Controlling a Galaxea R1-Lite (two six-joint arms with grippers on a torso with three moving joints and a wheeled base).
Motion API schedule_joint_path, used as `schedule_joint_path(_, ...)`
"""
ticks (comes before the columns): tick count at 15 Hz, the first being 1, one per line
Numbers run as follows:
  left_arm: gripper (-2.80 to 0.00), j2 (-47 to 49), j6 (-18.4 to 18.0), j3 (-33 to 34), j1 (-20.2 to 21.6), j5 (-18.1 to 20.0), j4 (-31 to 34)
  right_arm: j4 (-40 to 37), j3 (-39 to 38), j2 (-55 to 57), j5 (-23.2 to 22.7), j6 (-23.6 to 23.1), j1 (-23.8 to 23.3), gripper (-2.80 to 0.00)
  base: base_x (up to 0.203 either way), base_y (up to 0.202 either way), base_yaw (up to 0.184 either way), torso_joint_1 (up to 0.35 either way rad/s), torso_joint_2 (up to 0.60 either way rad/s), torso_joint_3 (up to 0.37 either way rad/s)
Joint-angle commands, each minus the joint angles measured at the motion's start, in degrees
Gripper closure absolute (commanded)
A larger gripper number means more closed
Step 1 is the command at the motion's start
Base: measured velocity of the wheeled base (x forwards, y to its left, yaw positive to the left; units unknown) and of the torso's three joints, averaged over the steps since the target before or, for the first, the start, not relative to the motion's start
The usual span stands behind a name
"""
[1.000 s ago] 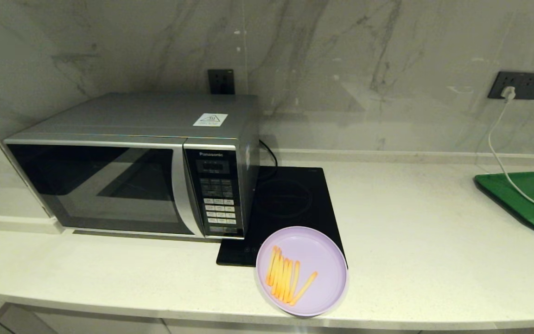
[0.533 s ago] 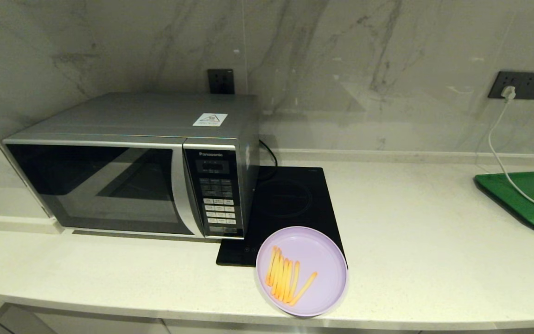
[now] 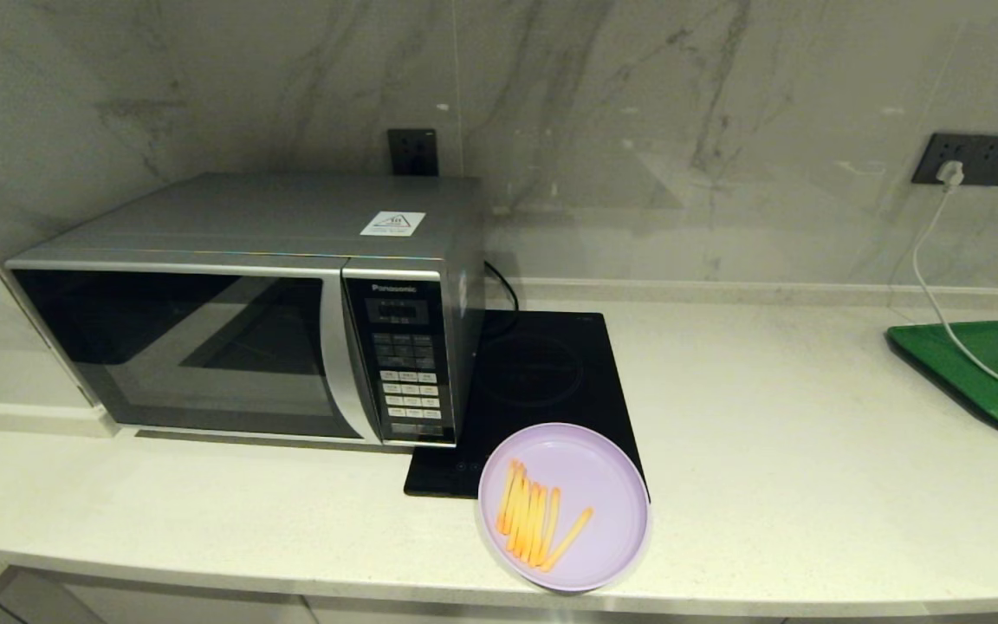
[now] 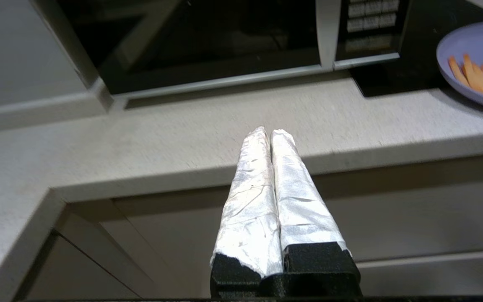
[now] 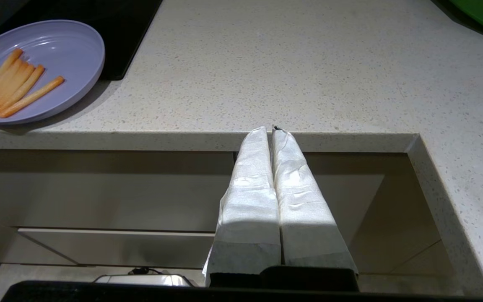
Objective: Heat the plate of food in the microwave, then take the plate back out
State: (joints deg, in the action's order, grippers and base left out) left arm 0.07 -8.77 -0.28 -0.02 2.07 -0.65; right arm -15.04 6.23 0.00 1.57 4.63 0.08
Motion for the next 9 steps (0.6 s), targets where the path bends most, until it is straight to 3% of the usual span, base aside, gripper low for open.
schedule_joint_path(1, 0.0, -0.1, 2.4, -0.3, 0.0, 0.8, 2.0, -0.1, 0.0, 0.0, 0.0, 0.0, 0.0, 0.0, 0.0, 0.0, 0.0, 0.0, 0.0, 0.0)
schedule_joint_path(9, 0.0, -0.1, 5.8, -0.2, 0.0, -0.7, 1.5, -0.1, -0.1, 0.0, 0.0, -0.4, 0.0, 0.0, 0.0, 0.0, 0.0, 0.0, 0.0, 0.0)
